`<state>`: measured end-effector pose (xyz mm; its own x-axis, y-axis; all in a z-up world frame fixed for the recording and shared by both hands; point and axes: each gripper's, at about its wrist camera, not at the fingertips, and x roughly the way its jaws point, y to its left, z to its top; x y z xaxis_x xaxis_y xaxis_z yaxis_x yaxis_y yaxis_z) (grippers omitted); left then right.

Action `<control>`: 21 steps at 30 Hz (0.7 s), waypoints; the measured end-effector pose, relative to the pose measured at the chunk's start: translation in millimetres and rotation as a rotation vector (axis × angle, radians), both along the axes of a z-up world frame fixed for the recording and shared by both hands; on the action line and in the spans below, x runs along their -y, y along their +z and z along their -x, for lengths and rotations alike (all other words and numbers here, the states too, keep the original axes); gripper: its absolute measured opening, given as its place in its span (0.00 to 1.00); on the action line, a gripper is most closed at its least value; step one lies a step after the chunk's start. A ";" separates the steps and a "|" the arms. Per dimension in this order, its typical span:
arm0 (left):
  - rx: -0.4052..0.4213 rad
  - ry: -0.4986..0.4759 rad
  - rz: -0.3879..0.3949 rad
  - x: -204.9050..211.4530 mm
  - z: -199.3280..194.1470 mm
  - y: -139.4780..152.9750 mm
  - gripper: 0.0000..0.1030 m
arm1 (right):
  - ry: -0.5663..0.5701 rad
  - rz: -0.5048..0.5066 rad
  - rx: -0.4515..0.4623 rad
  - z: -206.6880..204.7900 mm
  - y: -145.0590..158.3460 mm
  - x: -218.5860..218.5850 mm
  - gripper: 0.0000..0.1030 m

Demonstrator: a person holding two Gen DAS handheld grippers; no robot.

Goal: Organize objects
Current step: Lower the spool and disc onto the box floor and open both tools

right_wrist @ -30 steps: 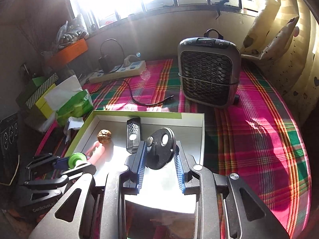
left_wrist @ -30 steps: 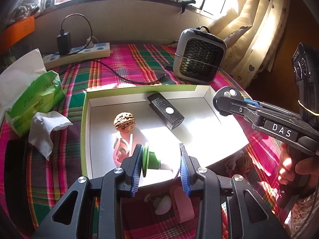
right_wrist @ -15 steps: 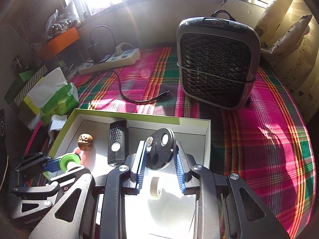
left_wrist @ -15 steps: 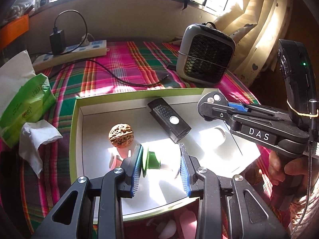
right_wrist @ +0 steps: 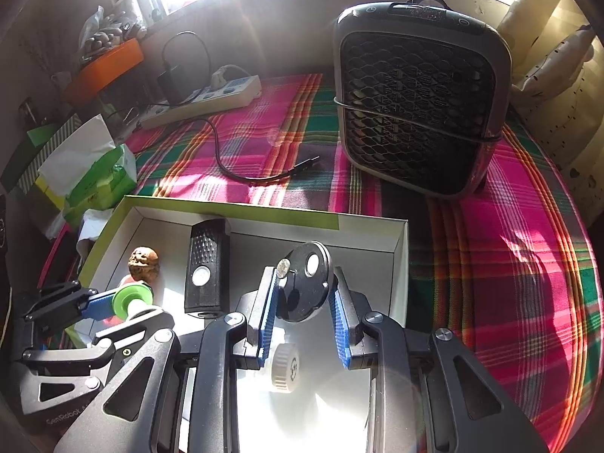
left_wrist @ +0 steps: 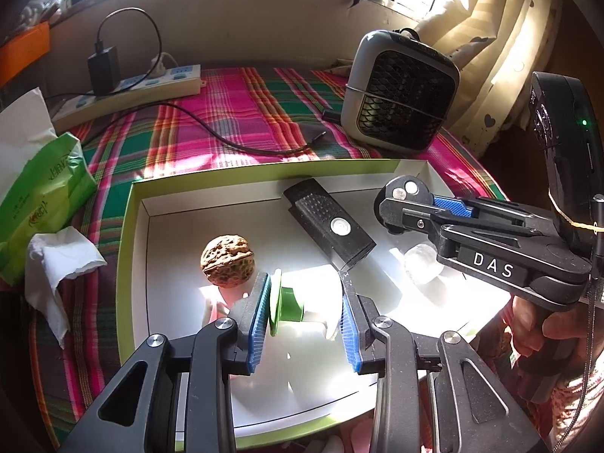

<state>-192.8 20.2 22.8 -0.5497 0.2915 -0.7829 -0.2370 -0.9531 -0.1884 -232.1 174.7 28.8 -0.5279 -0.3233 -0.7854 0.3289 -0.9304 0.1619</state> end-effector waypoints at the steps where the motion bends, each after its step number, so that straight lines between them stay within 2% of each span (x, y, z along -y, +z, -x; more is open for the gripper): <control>1: 0.001 -0.001 0.000 -0.3 0.2 0.0 0.31 | 0.001 0.000 0.000 0.3 0.0 0.0 0.27; 21: 0.001 -0.007 0.012 -2.8 1.9 -0.4 0.31 | 0.000 0.000 -0.006 0.8 -1.3 3.8 0.27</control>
